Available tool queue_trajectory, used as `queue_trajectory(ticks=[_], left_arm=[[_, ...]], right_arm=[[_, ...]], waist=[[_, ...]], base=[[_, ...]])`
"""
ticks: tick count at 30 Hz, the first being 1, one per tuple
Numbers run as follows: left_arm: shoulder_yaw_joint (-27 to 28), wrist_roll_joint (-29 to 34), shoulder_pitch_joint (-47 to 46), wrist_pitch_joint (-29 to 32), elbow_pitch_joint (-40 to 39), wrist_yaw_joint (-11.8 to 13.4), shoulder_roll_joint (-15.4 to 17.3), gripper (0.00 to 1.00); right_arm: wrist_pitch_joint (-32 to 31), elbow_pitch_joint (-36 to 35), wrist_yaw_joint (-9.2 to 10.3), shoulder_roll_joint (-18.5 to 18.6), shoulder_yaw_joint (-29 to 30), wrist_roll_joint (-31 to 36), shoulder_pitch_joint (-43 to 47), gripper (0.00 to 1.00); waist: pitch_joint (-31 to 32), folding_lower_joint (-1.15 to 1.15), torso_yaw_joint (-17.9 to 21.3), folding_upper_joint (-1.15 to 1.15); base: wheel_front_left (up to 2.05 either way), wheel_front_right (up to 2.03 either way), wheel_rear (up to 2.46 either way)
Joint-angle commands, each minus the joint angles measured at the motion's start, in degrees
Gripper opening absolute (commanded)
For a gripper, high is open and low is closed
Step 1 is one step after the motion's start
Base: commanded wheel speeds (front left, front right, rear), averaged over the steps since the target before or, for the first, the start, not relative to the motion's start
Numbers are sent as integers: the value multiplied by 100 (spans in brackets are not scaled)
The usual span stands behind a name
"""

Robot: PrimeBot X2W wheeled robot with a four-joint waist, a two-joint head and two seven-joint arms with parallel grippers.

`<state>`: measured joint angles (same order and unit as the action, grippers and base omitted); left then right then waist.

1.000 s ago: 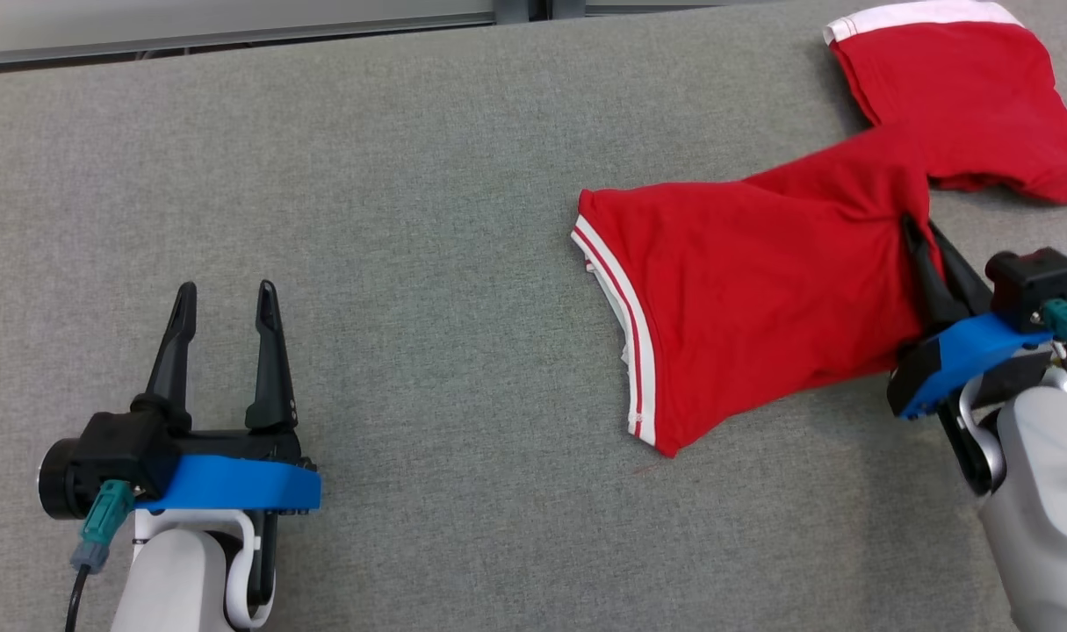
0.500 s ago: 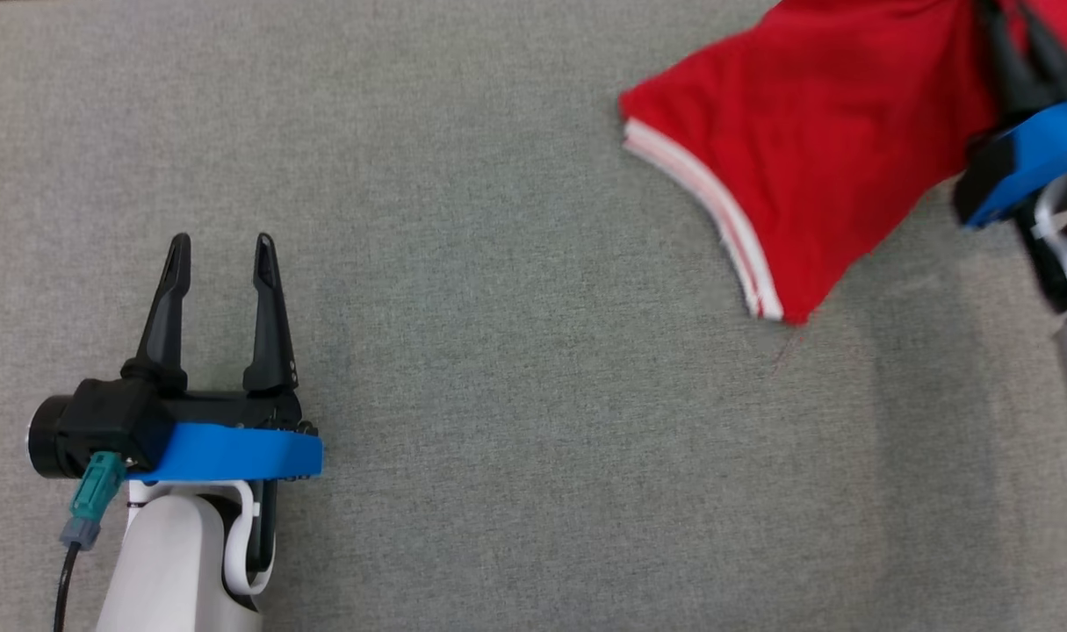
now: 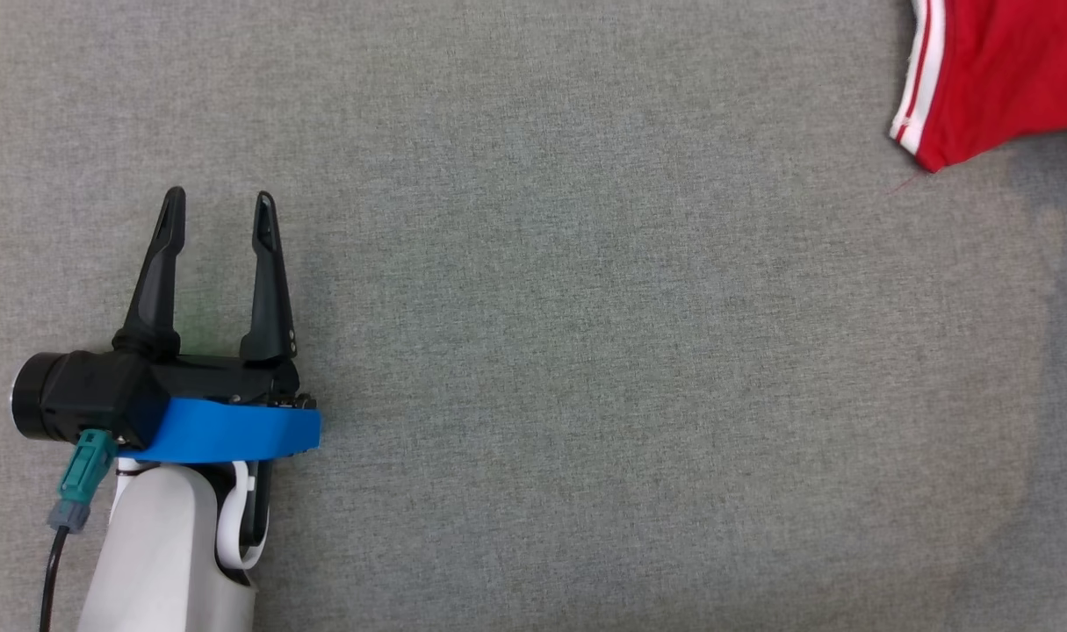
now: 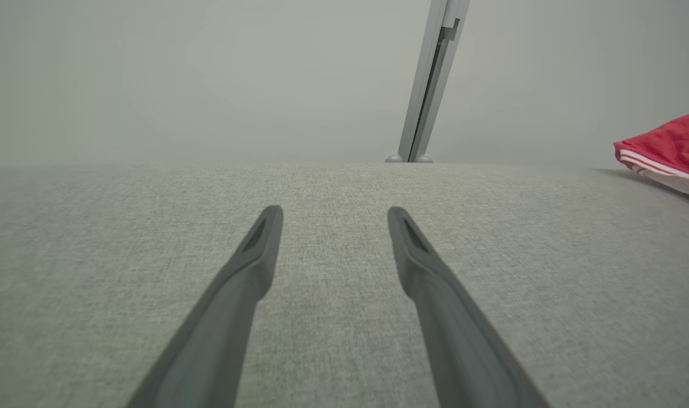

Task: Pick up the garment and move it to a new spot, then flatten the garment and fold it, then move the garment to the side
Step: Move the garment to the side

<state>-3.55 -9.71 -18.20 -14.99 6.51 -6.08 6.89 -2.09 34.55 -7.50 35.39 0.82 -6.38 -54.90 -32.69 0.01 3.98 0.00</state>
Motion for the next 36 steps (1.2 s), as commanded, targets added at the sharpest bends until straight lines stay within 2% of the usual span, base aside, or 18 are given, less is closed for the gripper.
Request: queue_trajectory(ticks=[1,5,11,12,13,14,15,16,17,26,31,36], left_arm=[[-10,13,-118,-25,-27,-12,22,100],[-37,12,-131,-26,-53,-18,46,100],[-108,-11,-181,-26,-28,-30,47,100],[-109,-18,-184,-26,-17,-26,47,100],[-103,-26,-191,-26,-8,-26,52,100],[-100,-28,-201,-26,2,-26,54,100],[-100,-26,-200,-25,15,-24,54,100],[-100,-27,-194,-25,25,-16,48,100],[-91,-37,-191,-25,29,-6,43,100],[22,-89,-103,-26,60,40,17,100],[104,-133,38,-26,136,57,-20,100],[251,-148,210,-26,193,94,-57,100]], right_arm=[[-31,1,1,78,43,26,-76,0],[-219,81,1,178,171,180,-132,0],[-585,297,1,127,526,511,-185,0],[-637,343,1,102,583,566,-203,3],[-690,401,2,74,647,605,-234,16],[-724,446,2,37,699,634,-265,40],[-761,490,1,-5,705,699,-259,49],[-780,522,1,-45,700,737,-249,94],[-750,536,1,-75,735,784,-260,100],[-512,473,1,-329,932,1116,-247,100],[-32,226,1,-553,795,1156,-89,100],[588,-50,1,-969,467,981,107,100]], waist=[[-12,-1,1,0],[-61,-1,13,0],[-123,-1,-52,0],[-131,-1,-61,0],[-140,-1,-67,0],[-148,-1,-77,0],[-150,-1,-88,0],[-150,-1,-100,0],[-150,-1,-110,0],[-5,-1,-134,0],[268,-1,-159,0],[666,-1,-228,0]], base=[[0,0,0],[0,0,0],[0,0,0],[0,0,0],[0,0,0],[0,0,0],[0,0,0],[0,0,0],[0,0,0],[0,0,0],[0,0,0],[0,0,0]])
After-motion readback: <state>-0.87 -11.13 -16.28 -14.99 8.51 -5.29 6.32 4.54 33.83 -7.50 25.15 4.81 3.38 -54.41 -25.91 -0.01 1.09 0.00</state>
